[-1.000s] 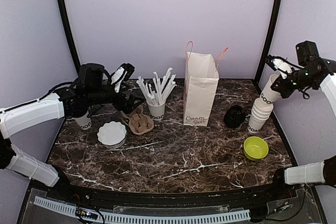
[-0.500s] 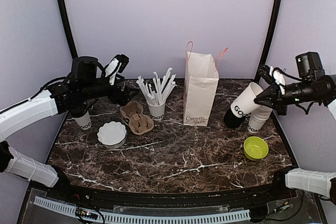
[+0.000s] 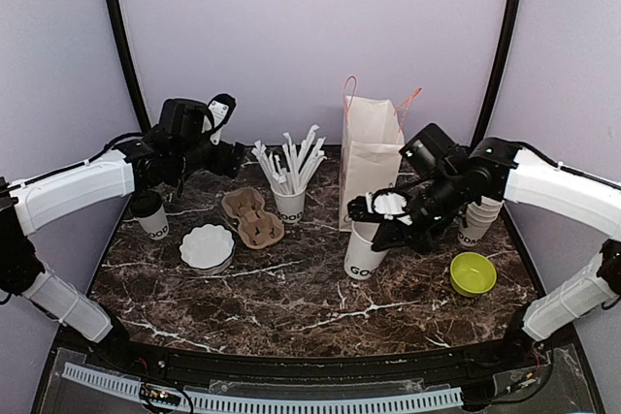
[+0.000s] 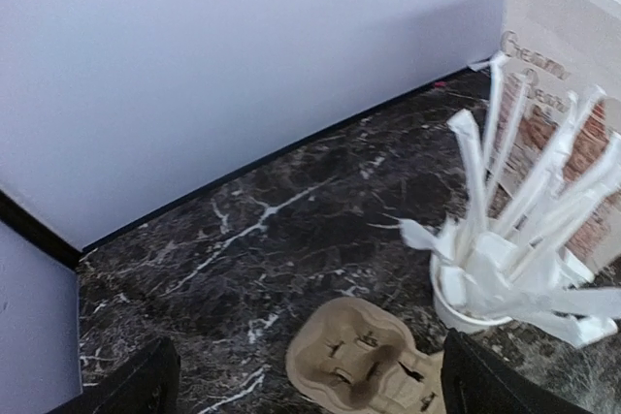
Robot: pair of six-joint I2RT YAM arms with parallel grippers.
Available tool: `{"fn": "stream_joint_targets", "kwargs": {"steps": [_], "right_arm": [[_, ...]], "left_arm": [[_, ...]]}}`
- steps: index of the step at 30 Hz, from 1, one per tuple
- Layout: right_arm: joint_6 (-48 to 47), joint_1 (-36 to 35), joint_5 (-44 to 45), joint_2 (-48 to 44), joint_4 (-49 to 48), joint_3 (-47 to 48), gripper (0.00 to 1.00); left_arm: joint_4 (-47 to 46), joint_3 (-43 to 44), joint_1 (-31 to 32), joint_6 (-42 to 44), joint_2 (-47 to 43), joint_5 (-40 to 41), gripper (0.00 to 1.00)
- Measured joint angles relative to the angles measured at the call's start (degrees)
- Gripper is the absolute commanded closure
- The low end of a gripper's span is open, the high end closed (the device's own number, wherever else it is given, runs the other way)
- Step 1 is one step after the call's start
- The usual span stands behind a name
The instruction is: Pack the takeout coffee
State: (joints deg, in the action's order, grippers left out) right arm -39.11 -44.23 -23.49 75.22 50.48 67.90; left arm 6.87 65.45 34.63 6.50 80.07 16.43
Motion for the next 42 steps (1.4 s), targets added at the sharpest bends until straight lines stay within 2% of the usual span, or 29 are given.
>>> {"fn": "stream_joint_targets", "kwargs": {"steps": [2, 5, 9, 12, 18, 23, 25, 28, 31, 33, 37, 42], "right_arm": [[-0.04, -5.97, 3.45, 4.57, -1.05, 3.56, 1.00], [-0.02, -12.61, 7.78, 10.60, -2.62, 7.50, 1.00], [-0.02, -19.28, 13.40, 18.25, -2.95, 11.65, 1.00], [-0.02, -22.60, 17.18, 22.58, -3.08, 13.53, 1.00], [0.17, -24.81, 20.55, 25.51, -2.91, 15.08, 1.00], [1.27, -24.90, 20.70, 25.51, -2.54, 15.61, 0.73], [1.33, -24.92, 20.04, 25.49, -2.03, 15.65, 0.70], [1.77, -24.79, 18.75, 25.03, -0.57, 15.69, 0.70], [1.99, -23.12, 16.28, 23.06, 0.98, 15.69, 0.72], [2.49, -19.61, 13.53, 20.31, 1.38, 15.65, 0.74], [3.21, -8.74, 9.62, 13.18, 1.03, 13.81, 0.76], [4.72, 4.94, 7.56, 4.33, 1.01, 5.53, 0.79]], "left_arm": [[0.02, 2.60, -1.27, -2.64, 2.08, 4.00, 0.04], [-0.22, 2.69, -3.04, -6.67, 2.08, 5.90, 0.11], [-2.25, -2.69, -6.62, -12.57, -1.36, 2.43, 0.14], [-2.73, -6.54, -8.55, -14.19, -4.28, -0.17, 0.14], [-4.35, -6.99, -8.68, -14.21, -7.10, -3.23, 0.14], [-5.16, -6.99, -8.66, -14.12, -8.83, -4.68, 0.14], [-5.20, -6.99, -8.66, -14.08, -8.96, -5.27, 0.14], [-5.14, -6.99, -8.66, -14.03, -8.96, -6.19, 0.15], [-5.11, -6.99, -8.66, -13.84, -8.96, -7.58, 0.20], [-5.11, -6.99, -8.66, -13.81, -8.96, -8.68, 0.21], [-5.11, -6.99, -8.66, -13.81, -8.96, -11.08, 0.21], [-5.07, -6.99, -8.66, -13.60, -8.96, -12.68, 0.21]]}}
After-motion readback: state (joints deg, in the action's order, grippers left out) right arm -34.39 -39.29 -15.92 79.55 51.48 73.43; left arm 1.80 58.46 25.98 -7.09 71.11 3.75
